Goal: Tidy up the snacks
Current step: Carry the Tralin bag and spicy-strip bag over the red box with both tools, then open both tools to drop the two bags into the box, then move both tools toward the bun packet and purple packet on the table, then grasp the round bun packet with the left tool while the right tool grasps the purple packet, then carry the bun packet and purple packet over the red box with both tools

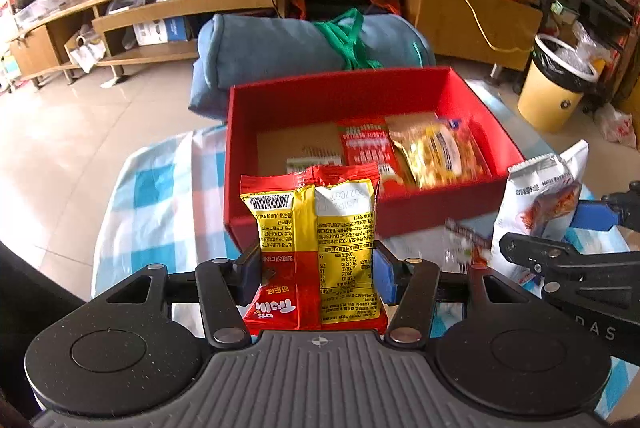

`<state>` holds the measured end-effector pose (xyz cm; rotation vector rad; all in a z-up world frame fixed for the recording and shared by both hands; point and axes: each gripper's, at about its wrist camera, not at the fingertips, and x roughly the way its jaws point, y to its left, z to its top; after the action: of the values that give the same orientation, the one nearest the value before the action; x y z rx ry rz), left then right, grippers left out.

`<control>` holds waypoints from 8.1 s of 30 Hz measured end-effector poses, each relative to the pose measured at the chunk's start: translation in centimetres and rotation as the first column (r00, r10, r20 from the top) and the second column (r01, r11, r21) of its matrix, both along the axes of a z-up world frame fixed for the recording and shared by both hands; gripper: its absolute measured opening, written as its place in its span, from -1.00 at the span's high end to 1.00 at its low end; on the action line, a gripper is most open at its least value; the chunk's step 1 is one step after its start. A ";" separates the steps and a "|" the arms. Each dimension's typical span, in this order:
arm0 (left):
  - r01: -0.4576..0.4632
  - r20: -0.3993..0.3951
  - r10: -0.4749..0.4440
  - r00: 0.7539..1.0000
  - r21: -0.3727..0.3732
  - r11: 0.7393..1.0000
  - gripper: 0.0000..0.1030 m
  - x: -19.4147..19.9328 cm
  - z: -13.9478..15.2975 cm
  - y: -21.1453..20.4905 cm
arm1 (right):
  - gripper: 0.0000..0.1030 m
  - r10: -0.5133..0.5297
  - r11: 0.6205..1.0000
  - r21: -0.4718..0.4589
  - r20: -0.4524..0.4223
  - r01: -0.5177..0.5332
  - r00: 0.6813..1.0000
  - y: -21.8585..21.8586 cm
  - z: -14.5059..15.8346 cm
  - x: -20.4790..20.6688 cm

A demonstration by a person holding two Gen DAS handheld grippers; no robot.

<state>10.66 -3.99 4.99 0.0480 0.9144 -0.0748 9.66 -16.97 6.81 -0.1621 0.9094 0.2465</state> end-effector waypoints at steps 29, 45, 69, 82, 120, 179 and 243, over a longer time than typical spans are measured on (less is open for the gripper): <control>-0.083 0.016 0.083 0.996 0.012 0.996 -0.22 9.0 -0.7 -1.5 | 0.21 -0.039 0.997 -0.062 0.052 0.042 0.998 0.8 -1.3 11.4; -0.127 -0.036 0.129 0.991 0.048 0.991 -0.16 11.6 -3.1 -1.0 | 0.21 -0.043 0.997 -0.061 0.013 0.044 0.999 1.7 -3.9 14.5; -0.150 -0.038 0.151 0.988 0.008 0.989 -0.34 11.8 -2.7 -0.3 | 0.18 -0.064 0.996 0.056 -0.030 0.065 0.998 1.2 -4.6 16.4; -0.160 -0.039 0.159 0.987 -0.022 0.987 -0.43 11.7 -2.3 0.8 | 0.17 -0.112 0.986 0.122 -0.006 0.112 0.994 0.2 -3.2 16.9; -0.001 -0.096 -0.007 0.995 -0.078 0.997 -0.57 3.1 -3.1 -2.1 | 0.04 -0.166 0.981 0.078 -0.123 0.176 0.978 -4.0 -3.1 4.5; 0.103 -0.286 -0.124 0.950 -0.088 0.991 -0.67 2.7 -8.2 -5.5 | -0.94 0.095 0.989 -0.065 -0.382 -0.130 0.919 -7.5 -11.3 9.3; 0.005 -0.210 -0.039 0.977 -0.162 0.987 -0.30 2.2 -4.4 -3.0 | -0.36 -0.018 0.989 0.139 -0.186 0.044 0.982 -6.8 -2.9 4.3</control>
<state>12.89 -6.97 0.63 -0.1015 1.1187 -0.1768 13.99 -23.76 3.93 0.0082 1.0734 0.3003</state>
